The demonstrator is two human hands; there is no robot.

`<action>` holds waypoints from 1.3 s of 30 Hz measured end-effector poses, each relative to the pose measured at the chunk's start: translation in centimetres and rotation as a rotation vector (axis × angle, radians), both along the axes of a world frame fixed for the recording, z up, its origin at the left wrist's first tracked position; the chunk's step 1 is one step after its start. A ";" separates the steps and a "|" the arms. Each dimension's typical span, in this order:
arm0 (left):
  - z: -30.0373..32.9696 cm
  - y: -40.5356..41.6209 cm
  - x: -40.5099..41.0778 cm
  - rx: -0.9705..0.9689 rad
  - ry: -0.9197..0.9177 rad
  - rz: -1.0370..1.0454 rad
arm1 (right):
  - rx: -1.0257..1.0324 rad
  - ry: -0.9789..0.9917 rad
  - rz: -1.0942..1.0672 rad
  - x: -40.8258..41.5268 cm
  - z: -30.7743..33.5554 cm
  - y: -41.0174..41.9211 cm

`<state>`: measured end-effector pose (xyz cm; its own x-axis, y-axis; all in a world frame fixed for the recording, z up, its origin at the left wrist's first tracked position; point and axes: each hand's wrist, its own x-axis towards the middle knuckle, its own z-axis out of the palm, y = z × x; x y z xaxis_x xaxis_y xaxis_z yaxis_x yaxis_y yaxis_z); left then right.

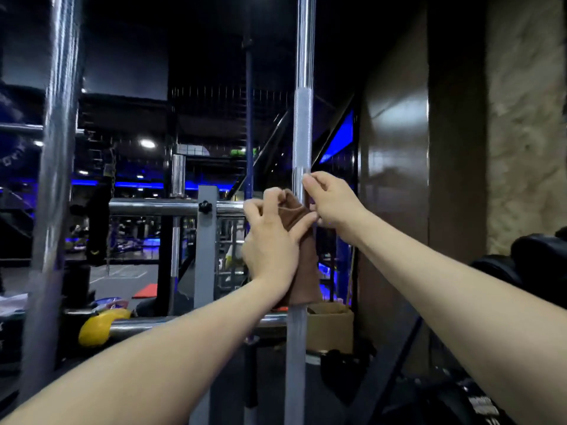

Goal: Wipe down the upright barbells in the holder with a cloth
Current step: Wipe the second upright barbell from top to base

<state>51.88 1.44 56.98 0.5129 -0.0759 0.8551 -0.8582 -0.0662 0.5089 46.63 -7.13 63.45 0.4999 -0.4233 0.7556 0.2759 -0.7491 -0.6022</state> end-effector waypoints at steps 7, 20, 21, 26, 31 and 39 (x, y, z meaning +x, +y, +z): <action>-1.0 -1.2 1.4 0.000 -0.057 -0.036 | 0.141 0.003 0.108 -0.4 -0.5 1.3; 1.8 -3.1 -0.2 0.198 -0.195 0.323 | 0.024 0.048 0.140 0.3 0.3 -0.7; 1.1 -3.3 0.0 0.213 -0.260 0.391 | 0.025 0.041 0.148 0.4 0.3 -0.9; -2.7 -3.2 0.1 0.240 -0.258 0.432 | 0.080 0.031 0.214 0.3 -0.1 -1.1; 1.7 -2.9 -0.3 0.214 -0.129 0.311 | 0.028 0.057 0.212 0.0 0.4 -1.1; -3.4 -2.5 -0.6 0.306 -0.102 0.279 | 0.162 0.055 0.270 0.1 -0.1 -1.2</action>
<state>51.26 -1.01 53.56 0.4641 -0.2046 0.8618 -0.8308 -0.4379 0.3435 46.73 -8.29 63.39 0.6490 -0.3824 0.6577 0.4155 -0.5461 -0.7274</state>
